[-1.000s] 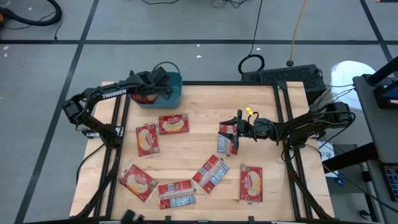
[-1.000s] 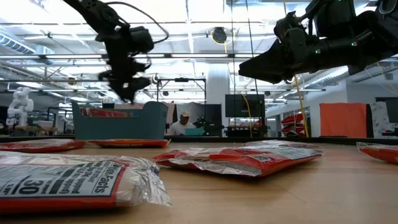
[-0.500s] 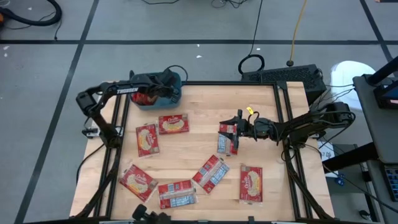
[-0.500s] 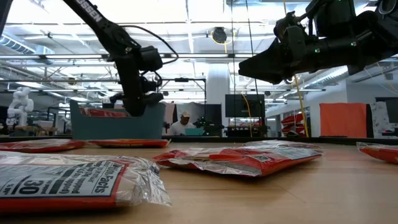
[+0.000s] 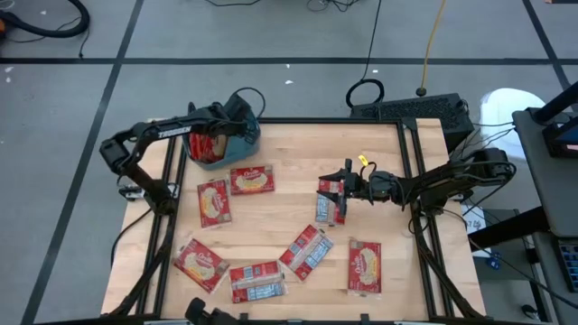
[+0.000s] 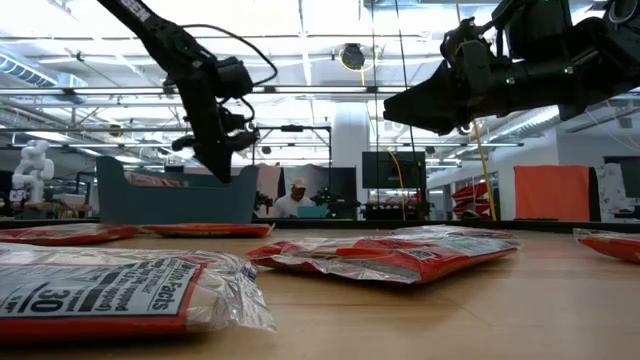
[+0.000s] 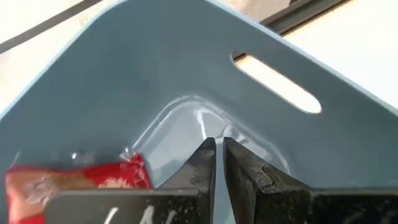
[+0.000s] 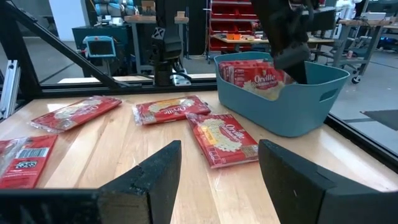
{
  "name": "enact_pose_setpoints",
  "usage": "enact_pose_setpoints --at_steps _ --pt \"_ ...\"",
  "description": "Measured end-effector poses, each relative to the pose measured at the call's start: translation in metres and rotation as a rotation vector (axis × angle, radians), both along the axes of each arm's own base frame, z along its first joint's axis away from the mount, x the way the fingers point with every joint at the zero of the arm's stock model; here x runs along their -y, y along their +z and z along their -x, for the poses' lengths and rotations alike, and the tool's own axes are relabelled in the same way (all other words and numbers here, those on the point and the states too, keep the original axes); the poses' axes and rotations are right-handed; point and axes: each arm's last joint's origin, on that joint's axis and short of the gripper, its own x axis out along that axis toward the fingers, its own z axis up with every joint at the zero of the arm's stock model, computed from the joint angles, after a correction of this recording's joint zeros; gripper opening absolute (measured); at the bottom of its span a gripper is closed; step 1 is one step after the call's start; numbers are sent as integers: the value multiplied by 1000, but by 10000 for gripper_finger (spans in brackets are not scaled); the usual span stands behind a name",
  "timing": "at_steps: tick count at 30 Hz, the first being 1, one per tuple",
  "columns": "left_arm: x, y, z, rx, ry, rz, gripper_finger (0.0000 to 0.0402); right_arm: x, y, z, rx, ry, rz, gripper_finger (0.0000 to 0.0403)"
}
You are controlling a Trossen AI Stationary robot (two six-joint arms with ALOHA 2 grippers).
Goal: Sort popcorn bags into baskets
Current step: Adjust the blue bin
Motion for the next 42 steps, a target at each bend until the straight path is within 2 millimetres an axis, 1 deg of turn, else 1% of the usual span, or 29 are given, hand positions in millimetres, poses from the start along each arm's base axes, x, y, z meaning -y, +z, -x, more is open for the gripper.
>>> enact_pose_setpoints --at_steps 2,4,6,8,11,13,14,16,18,21,24,27,30,33,37,42 --pt "4 5 3 -4 0 8 35 0 0 0 2 -7 -2 208" --pt "11 12 6 -8 -13 9 35 2 2 0 26 -71 -19 208" --pt "18 22 9 -7 -46 -10 35 5 10 -7 68 -150 -59 206" --pt "27 35 13 12 -83 -47 35 6 21 -18 84 -147 -59 199" --pt "45 56 21 45 -130 -134 35 6 46 -46 56 -119 -24 179" --pt "59 63 29 51 -133 -189 35 12 58 -67 -4 -156 9 161" --pt "66 66 34 59 -142 -206 35 18 65 -78 -21 -186 20 150" --pt "82 68 42 85 -176 -231 35 32 71 -98 -61 -220 48 129" --pt "97 70 50 122 -214 -250 35 51 74 -117 -65 -211 61 106" --pt "124 67 62 174 -302 -197 35 81 68 -142 -69 -148 10 75" --pt "147 56 71 212 -355 -116 35 100 59 -163 -63 -84 -60 49" --pt "164 38 75 178 -350 -12 35 107 49 -176 -78 -60 -76 32" --pt "176 19 78 110 -336 46 35 105 44 -181 -95 -53 -78 24" --pt "182 5 78 63 -311 77 35 102 42 -183 -96 -44 -59 23" --pt "179 -5 80 -30 -149 44 35 102 42 -183 -97 -44 -55 22" --pt "178 -16 78 -133 -144 62 35 103 42 -183 -95 -46 -48 22"
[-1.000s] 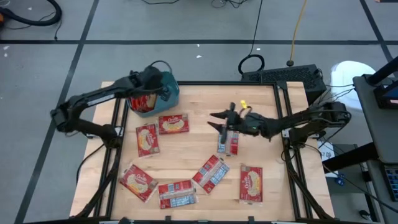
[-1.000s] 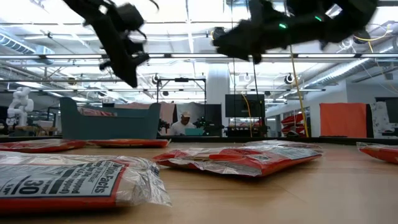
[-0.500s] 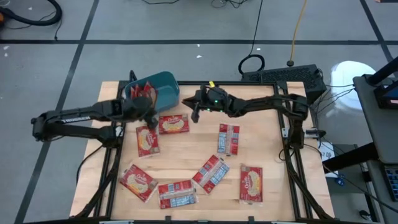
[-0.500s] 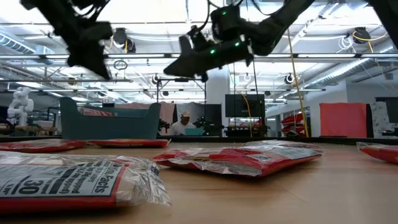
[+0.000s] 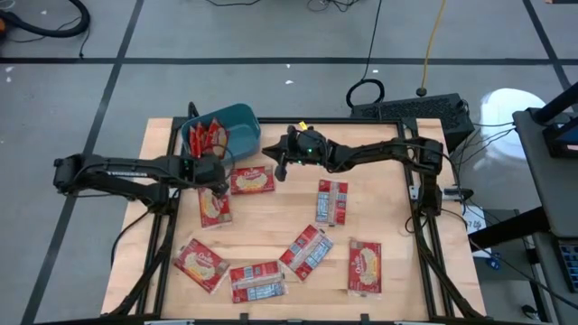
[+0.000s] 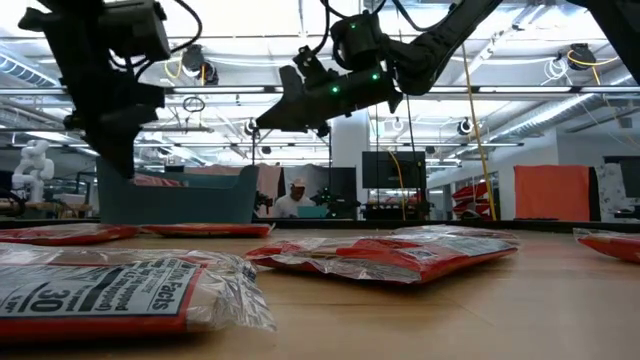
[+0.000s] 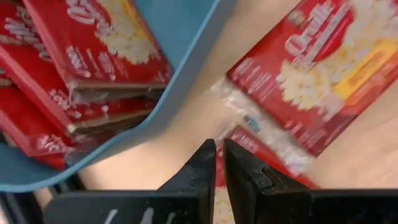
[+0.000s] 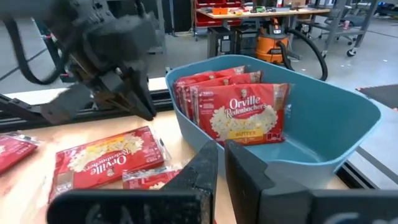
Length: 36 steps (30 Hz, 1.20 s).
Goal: Sort popcorn bags into baskets
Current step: Adjust the blue bin
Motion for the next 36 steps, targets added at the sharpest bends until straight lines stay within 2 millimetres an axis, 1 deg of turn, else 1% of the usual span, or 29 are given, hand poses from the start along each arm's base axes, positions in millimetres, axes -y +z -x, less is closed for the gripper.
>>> enact_pose_setpoints --at_steps 5,10,16,19,21,26,28,32,36 --pt "-6 -8 -1 -86 58 -42 35 0 0 0 -1 2 4 22" --pt "-16 -14 -3 -131 115 -45 35 0 -1 0 -5 4 3 22" --pt "-28 -17 0 -186 168 -66 35 -3 -4 0 -40 12 2 22" --pt "-33 -17 1 -197 180 -100 35 -5 -6 0 -60 18 1 22" --pt "-34 -14 0 -186 152 -111 35 -6 -6 0 -71 22 8 22" --pt "-35 0 -1 -150 122 -130 35 -7 -8 0 -84 26 9 22" --pt "-34 6 0 -146 132 -101 35 -7 -8 0 -86 26 8 22" --pt "-29 7 0 -111 132 72 35 -7 -9 0 -92 26 6 22" --pt "-32 0 2 -128 195 83 35 -7 -8 0 -91 26 6 22"
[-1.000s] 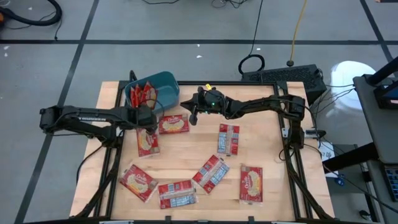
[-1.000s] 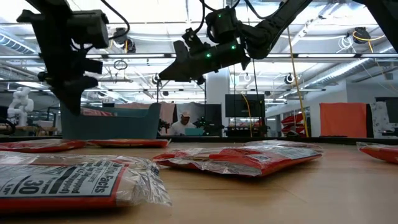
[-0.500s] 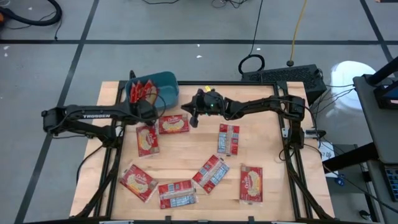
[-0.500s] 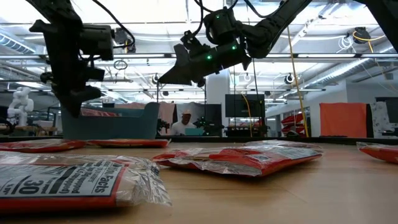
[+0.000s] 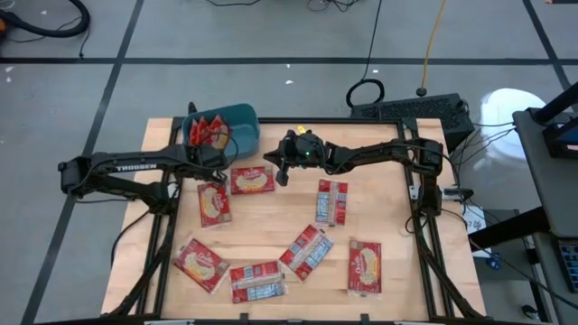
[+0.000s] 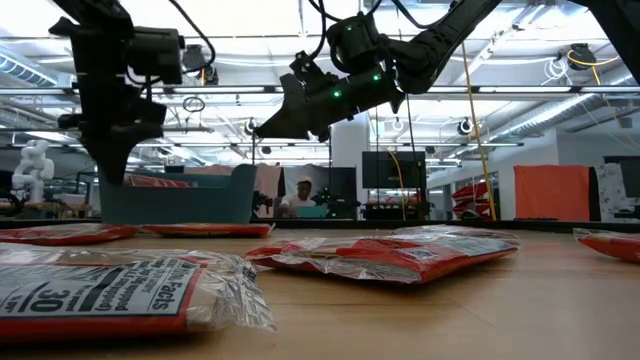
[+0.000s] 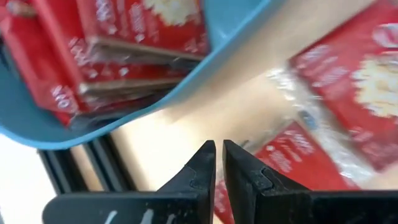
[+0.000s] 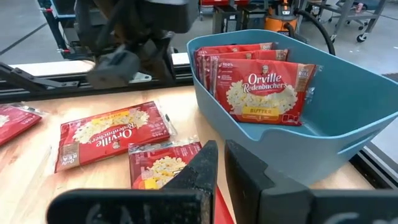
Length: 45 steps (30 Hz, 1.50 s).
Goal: Sort popcorn bags into baskets
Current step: Adjust the blue bin, then adjust the red popcorn bags in the blue bin
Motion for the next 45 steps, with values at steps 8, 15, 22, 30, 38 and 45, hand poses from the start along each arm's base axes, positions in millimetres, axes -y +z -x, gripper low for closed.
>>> enact_pose_setpoints --at_steps 8,15,22,30,38,45 --pt "-12 -13 13 -73 106 -84 35 -5 -1 -1 -11 20 25 22" --pt "-21 -14 16 -71 171 -151 35 -5 -1 -1 -16 23 29 22" --pt "-36 -12 17 -61 221 -260 35 -5 -2 -1 -28 24 26 22" --pt "-43 0 18 -34 202 -202 35 -9 -7 0 -79 31 13 22" --pt "-49 57 -1 102 139 -251 35 -12 -15 5 -75 26 -15 22" --pt "-57 73 -7 159 79 -262 35 -14 -29 16 -25 11 -50 22"
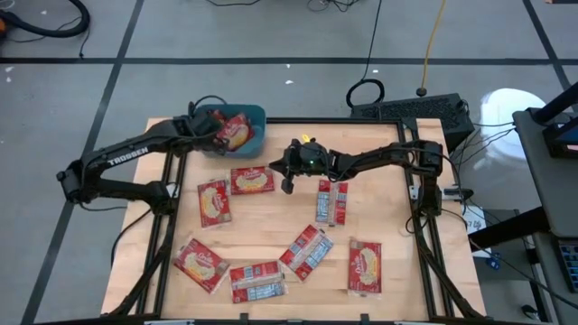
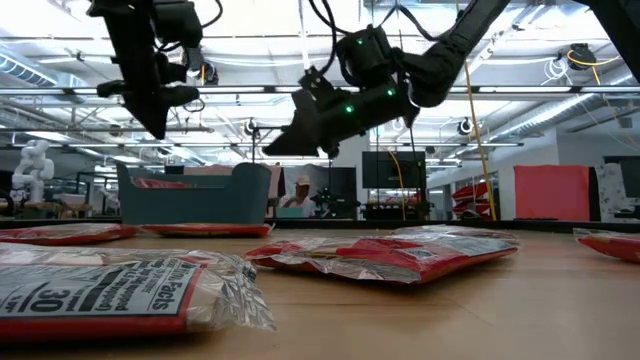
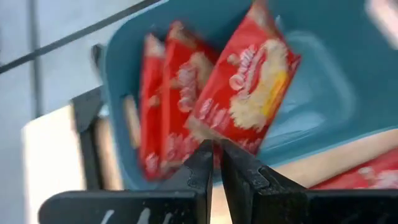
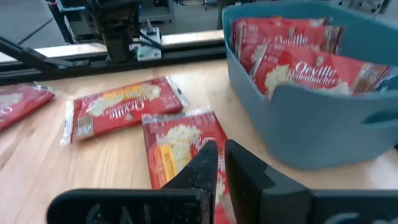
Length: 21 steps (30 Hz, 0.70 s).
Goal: Sort popcorn bags into baskets
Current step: Adjust the red popcorn bags in the blue bin
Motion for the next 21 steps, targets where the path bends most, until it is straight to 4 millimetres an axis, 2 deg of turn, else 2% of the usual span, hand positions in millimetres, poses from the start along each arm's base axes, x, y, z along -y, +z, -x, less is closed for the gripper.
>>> enact_pose_setpoints --at_steps 5,15,18,21 --pt "-11 -11 -21 153 -158 47 35 -1 -5 4 -5 -8 -10 22" --pt "-34 -43 -56 97 -253 53 35 -11 -6 2 -13 -32 -16 22" --pt "-43 -48 -62 148 -316 69 35 -11 -6 2 -17 -76 2 22" --pt "-61 -57 -64 224 -326 97 35 -10 -6 2 -9 -84 3 23"
